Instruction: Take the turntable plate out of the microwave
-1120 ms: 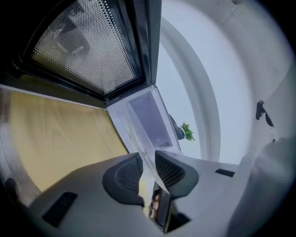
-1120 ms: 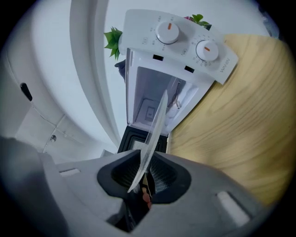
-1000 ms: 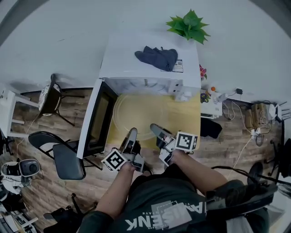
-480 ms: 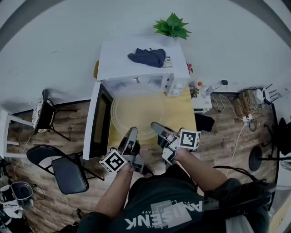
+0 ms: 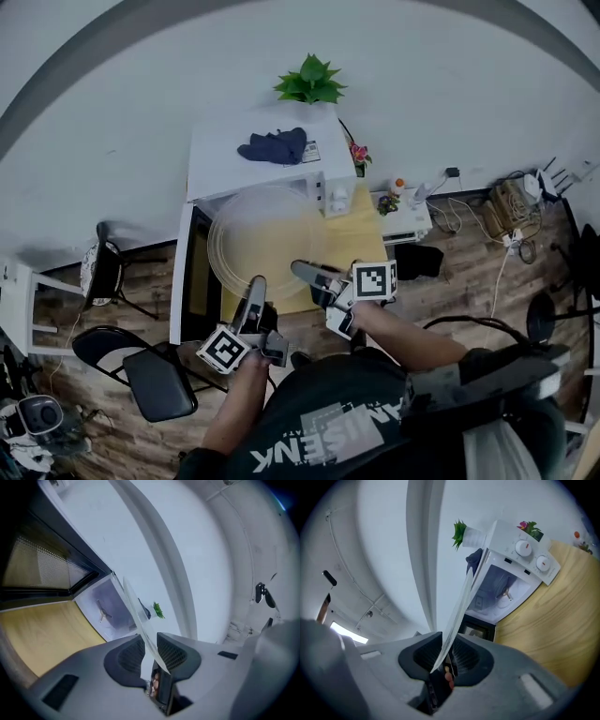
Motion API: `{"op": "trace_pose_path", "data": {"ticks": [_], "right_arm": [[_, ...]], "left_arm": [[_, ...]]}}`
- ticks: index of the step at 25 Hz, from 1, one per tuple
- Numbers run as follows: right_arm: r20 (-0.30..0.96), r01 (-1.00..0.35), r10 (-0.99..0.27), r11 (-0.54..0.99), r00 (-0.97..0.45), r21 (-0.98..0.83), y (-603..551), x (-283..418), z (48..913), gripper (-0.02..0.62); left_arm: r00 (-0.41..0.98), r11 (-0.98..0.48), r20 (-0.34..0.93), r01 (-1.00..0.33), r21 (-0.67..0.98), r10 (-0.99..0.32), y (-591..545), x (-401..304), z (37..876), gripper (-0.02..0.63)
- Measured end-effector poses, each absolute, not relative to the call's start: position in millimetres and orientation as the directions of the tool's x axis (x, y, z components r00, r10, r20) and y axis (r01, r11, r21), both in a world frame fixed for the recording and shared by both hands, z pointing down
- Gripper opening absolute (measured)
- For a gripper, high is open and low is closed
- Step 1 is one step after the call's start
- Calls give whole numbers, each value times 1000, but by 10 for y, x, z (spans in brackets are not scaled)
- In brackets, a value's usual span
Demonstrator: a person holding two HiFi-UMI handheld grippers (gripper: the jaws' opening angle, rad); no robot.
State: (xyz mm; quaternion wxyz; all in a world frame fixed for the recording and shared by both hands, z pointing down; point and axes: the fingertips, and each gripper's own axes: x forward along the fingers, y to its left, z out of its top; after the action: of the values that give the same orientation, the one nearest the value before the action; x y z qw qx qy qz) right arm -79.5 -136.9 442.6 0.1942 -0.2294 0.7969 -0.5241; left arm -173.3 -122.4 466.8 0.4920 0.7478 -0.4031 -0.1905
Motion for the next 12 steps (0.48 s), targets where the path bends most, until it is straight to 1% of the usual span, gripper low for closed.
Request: {"op": "trace_pose_path", "data": {"ticks": [1, 4, 12], "right_arm": [[-65, -165, -559, 351, -827, -922, -1384, -768, 4397, 72], [-75, -149, -533, 365, -843, -919, -1393, -703, 4287, 72], [-93, -121, -487, 391, -868, -913, -1391, -609, 4110, 72]], "left_arm": [[602, -196, 97, -402, 895, -793, -1234, -1691, 4617, 80], [605, -193, 32, -303, 933, -796, -1231, -1521, 4448, 80], [581, -212, 0, -298, 931, -814, -1208, -1378, 4212, 78]]}}
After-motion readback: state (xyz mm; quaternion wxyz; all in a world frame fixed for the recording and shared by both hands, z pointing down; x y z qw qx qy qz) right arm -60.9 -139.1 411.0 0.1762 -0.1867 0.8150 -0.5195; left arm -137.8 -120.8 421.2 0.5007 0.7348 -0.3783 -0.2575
